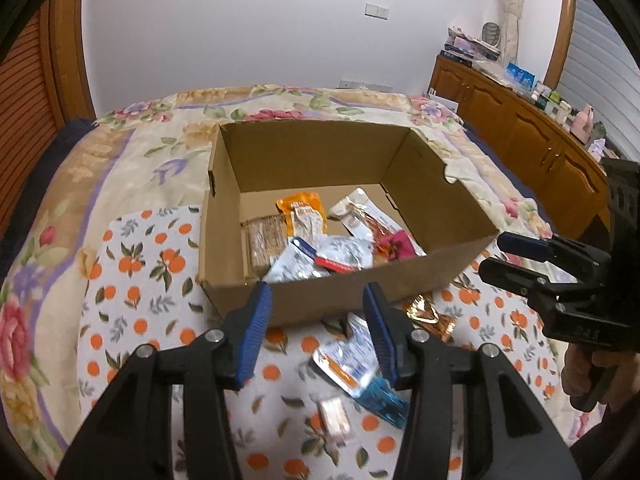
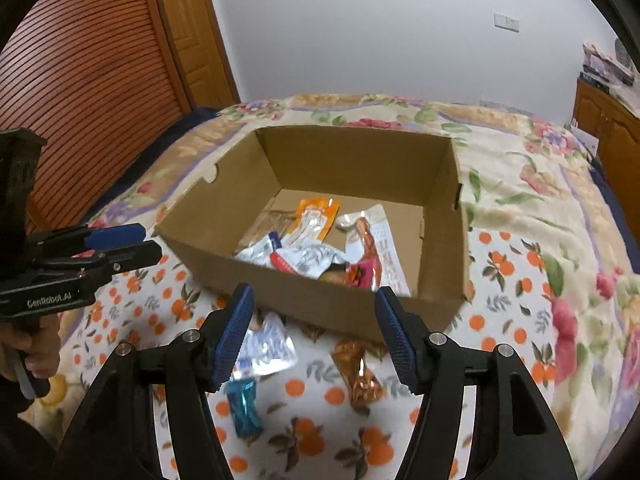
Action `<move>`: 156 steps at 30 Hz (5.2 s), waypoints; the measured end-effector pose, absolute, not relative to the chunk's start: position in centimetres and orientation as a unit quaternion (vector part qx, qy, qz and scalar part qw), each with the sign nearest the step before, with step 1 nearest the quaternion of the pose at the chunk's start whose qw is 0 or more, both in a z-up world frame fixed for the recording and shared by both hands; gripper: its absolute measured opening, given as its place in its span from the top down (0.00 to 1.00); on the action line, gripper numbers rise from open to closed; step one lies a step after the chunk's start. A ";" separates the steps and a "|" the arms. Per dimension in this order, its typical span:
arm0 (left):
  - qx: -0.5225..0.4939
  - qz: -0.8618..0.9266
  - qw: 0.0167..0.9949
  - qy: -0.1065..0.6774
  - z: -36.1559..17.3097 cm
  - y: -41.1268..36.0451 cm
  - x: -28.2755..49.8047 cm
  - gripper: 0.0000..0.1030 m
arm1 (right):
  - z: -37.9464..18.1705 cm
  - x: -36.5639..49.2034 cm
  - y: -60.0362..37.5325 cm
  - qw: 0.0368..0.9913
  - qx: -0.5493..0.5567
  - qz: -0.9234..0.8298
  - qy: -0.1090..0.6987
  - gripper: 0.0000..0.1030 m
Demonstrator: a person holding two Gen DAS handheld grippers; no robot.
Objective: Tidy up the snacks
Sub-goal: 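Withdraw both tools from the box and lower them toward the remaining snacks, then grasp the clear tray pouch with the left tool while the right tool grasps the copper wrapper, then carry the tray pouch and copper wrapper into the box and release both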
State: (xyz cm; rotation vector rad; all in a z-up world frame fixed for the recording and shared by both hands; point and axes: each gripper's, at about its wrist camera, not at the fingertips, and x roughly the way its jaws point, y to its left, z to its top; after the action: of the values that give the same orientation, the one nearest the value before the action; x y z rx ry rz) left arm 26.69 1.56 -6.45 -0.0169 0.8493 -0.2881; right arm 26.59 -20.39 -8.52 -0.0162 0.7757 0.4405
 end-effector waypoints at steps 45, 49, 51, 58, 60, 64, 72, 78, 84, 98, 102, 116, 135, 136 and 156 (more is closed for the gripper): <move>0.058 -0.142 0.889 0.432 -13.5 -1.1 24.4 0.17 | -15.6 24.0 -22.4 0.904 -0.009 0.200 0.379 0.00; 0.086 -0.161 0.882 0.434 -15.1 -2.3 25.2 0.17 | -17.4 25.1 -22.3 0.896 -0.010 0.201 0.395 0.00; 0.095 -0.169 0.876 0.441 -15.9 -2.9 25.7 0.17 | -18.1 25.4 -22.1 0.894 -0.015 0.202 0.400 0.00; 0.105 -0.189 0.867 0.449 -17.0 -3.8 27.0 0.18 | -19.6 26.4 -22.3 0.890 -0.019 0.196 0.410 0.00; 0.111 -0.189 0.866 0.449 -17.2 -4.0 27.3 0.18 | -20.0 26.6 -22.5 0.889 -0.016 0.193 0.415 0.00; 0.118 -0.191 0.862 0.454 -17.9 -4.3 28.1 0.18 | -20.3 26.7 -22.7 0.887 -0.014 0.194 0.419 0.01; 0.126 -0.190 0.851 0.472 -19.7 -4.7 29.5 0.18 | -20.5 27.0 -22.2 0.884 -0.019 0.207 0.420 0.02; 0.127 -0.188 0.845 0.483 -20.5 -4.8 29.5 0.18 | -20.9 27.3 -22.3 0.880 -0.015 0.207 0.427 0.04; 0.104 -0.187 0.847 0.486 -20.6 -4.5 30.0 0.22 | -20.6 27.2 -22.1 0.881 -0.016 0.210 0.424 0.04; 0.096 -0.244 0.843 0.470 -18.1 -5.1 28.4 0.96 | -22.1 29.0 -20.8 0.859 -0.033 0.237 0.452 0.21; 0.094 -0.255 0.839 0.471 -17.5 -5.8 28.2 0.98 | -22.2 29.0 -20.7 0.860 -0.035 0.237 0.451 0.21; 0.098 -0.255 0.838 0.472 -15.4 -5.9 27.4 1.00 | -22.1 28.9 -21.4 0.856 -0.053 0.231 0.460 0.82; 0.083 -0.239 0.865 0.434 -10.0 -4.5 25.7 1.00 | -17.7 26.8 -23.0 0.869 -0.047 0.242 0.429 0.82; 0.082 -0.239 0.866 0.431 -9.7 -4.5 25.6 1.00 | -17.4 26.6 -23.0 0.870 -0.046 0.243 0.426 0.82; 0.060 -0.237 0.894 0.376 -4.4 -3.2 24.9 1.00 | -12.0 24.9 -22.1 0.886 -0.040 0.266 0.378 0.82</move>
State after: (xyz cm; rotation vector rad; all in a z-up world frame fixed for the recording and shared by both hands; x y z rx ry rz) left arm 24.88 -3.24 -4.39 0.1244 0.7809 -0.4914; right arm 24.87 -22.14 -11.97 -0.0825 0.7851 0.5527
